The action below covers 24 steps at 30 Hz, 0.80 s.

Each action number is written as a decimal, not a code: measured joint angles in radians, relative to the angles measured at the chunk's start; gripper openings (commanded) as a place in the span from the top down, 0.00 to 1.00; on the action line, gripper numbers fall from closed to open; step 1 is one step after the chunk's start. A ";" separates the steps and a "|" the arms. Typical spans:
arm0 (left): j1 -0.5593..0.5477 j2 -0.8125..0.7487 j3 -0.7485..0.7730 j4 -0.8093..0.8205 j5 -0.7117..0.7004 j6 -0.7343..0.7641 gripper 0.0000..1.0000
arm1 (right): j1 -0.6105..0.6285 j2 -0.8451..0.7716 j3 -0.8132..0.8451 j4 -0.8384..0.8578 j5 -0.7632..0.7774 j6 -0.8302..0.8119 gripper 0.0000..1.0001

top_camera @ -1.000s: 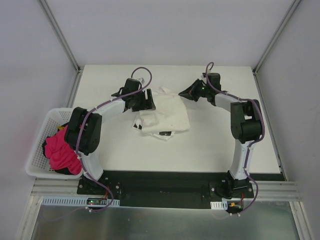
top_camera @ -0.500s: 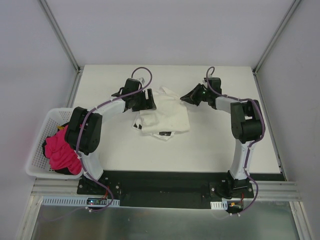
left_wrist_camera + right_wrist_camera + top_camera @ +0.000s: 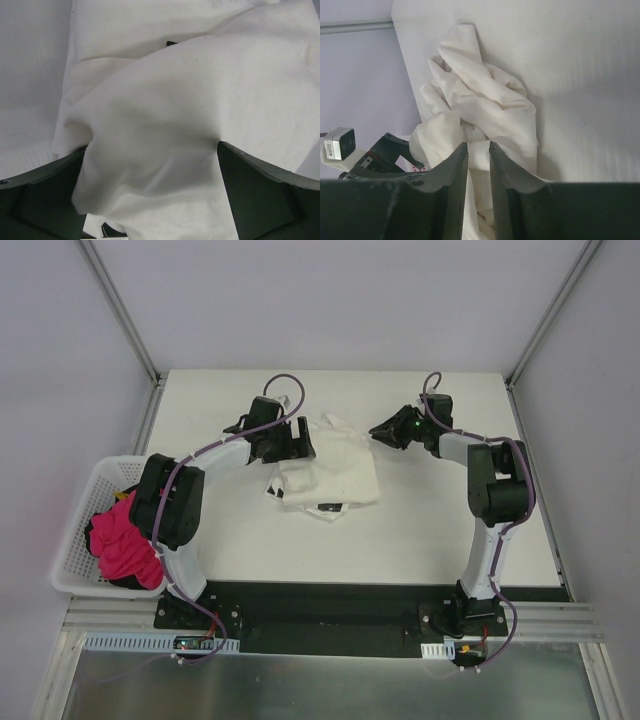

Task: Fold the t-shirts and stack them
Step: Smooth out wrinkles on the folded tshirt

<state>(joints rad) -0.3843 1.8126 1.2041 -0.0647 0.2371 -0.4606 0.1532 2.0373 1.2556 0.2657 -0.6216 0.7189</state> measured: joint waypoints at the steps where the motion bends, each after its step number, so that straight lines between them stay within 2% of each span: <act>1: 0.000 -0.001 0.000 0.000 -0.001 0.000 0.01 | -0.001 0.000 0.000 0.000 0.000 -0.001 0.71; 8: 0.035 -0.115 0.000 -0.023 -0.021 0.007 0.01 | 0.002 -0.040 0.014 -0.061 0.006 -0.032 0.73; 14: 0.068 -0.296 0.076 -0.052 -0.112 0.056 0.03 | 0.038 -0.190 0.014 -0.097 0.011 -0.062 0.87; 17: 0.067 -0.371 0.095 -0.048 -0.108 0.056 0.04 | 0.090 -0.232 0.014 -0.087 0.012 -0.071 0.99; 20: 0.062 -0.404 0.084 -0.028 -0.072 0.034 0.05 | 0.146 -0.229 0.014 -0.074 0.008 -0.065 0.99; 24: 0.055 -0.396 -0.019 0.050 -0.012 -0.034 0.06 | 0.203 -0.172 0.014 -0.039 -0.006 -0.038 0.99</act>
<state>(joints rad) -0.3290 1.4166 1.1847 -0.0147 0.2249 -0.4942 0.3561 1.8652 1.2701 0.2268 -0.6281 0.6811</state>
